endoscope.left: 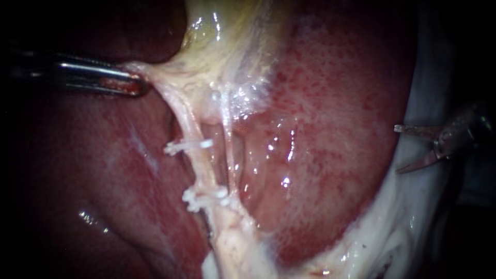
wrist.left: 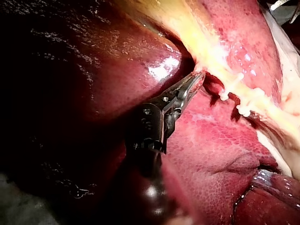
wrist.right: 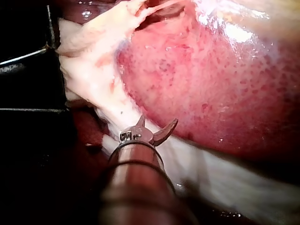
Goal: Go to the cutting position left tube
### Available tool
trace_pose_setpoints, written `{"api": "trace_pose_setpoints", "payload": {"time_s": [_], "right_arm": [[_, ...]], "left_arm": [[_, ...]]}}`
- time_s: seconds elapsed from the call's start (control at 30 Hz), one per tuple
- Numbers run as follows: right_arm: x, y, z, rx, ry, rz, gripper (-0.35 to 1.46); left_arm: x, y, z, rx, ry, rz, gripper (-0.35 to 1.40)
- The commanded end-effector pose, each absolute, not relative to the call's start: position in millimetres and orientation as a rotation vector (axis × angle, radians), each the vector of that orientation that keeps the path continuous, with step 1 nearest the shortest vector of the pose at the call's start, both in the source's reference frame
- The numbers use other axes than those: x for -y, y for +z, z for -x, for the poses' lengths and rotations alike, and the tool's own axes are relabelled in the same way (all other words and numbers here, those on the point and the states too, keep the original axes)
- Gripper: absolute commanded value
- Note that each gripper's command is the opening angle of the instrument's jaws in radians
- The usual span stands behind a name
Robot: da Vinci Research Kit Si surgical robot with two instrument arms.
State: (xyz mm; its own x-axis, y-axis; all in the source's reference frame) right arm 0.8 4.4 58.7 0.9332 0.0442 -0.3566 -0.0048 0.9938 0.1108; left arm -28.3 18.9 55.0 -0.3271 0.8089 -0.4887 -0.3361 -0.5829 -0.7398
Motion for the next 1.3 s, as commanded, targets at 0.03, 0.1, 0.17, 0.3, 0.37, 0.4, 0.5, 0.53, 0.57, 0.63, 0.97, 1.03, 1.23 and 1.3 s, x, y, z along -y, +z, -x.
{"api": "trace_pose_setpoints", "payload": {"time_s": [0.03, 0.1, 0.17, 0.3, 0.37, 0.4, 0.5, 0.53, 0.57, 0.63, 0.97, 1.03, 1.23, 1.3], "right_arm": [[-4.4, 58.7, -0.9, -0.367, 0.025, -0.108, 1.45], [-4.4, 58.6, -1.0, -0.368, 0.020, -0.107, 1.45], [-4.5, 58.4, -1.3, -0.372, 0.024, -0.106, 1.45], [-4.5, 57.9, -2.4, -0.423, 0.042, -0.137, 1.43], [-4.3, 57.6, -3.6, -0.479, 0.056, -0.173, 1.43], [-4.2, 57.5, -4.3, -0.507, 0.063, -0.189, 1.43], [-3.9, 56.8, -7.0, -0.606, 0.080, -0.261, 1.43], [-3.7, 56.6, -7.9, -0.640, 0.087, -0.303, 1.43], [-3.5, 56.2, -9.1, -0.676, 0.108, -0.336, 1.43], [-3.2, 55.8, -11.0, -0.723, 0.135, -0.374, 1.43], [-3.1, 55.3, -19.1, -0.917, 0.257, -0.567, 1.43], [-3.2, 55.6, -20.1, -0.935, 0.270, -0.602, 1.43], [-2.8, 57.5, -22.8, -0.957, 0.267, -0.697, 1.43], [-2.3, 58.5, -23.3, -0.950, 0.262, -0.714, 1.43]], "left_arm": [[-18.9, 55.0, 28.3, 0.678, 1.973, 1.142, -0.35], [-18.8, 54.9, 28.4, 0.677, 1.973, 1.141, -0.35], [-18.8, 54.9, 28.5, 0.676, 1.972, 1.141, -0.35], [-18.7, 54.7, 28.5, 0.675, 1.972, 1.140, -0.35], [-18.6, 54.6, 28.6, 0.671, 1.976, 1.143, -0.35], [-18.6, 54.6, 28.6, 0.671, 1.976, 1.143, -0.35], [-18.5, 54.6, 28.7, 0.670, 1.976, 1.143, -0.35], [-18.5, 54.6, 28.7, 0.670, 1.976, 1.143, -0.35], [-18.5, 54.6, 28.7, 0.670, 1.976, 1.143, -0.35], [-18.5, 54.7, 28.7, 0.669, 1.976, 1.143, -0.35], [-18.3, 54.7, 28.9, 0.663, 1.976, 1.142, -0.35], [-18.3, 54.7, 28.9, 0.666, 1.976, 1.142, -0.35], [-18.3, 54.7, 28.9, 0.666, 1.976, 1.142, -0.35], [-18.3, 54.7, 28.9, 0.666, 1.976, 1.142, -0.35]]}}
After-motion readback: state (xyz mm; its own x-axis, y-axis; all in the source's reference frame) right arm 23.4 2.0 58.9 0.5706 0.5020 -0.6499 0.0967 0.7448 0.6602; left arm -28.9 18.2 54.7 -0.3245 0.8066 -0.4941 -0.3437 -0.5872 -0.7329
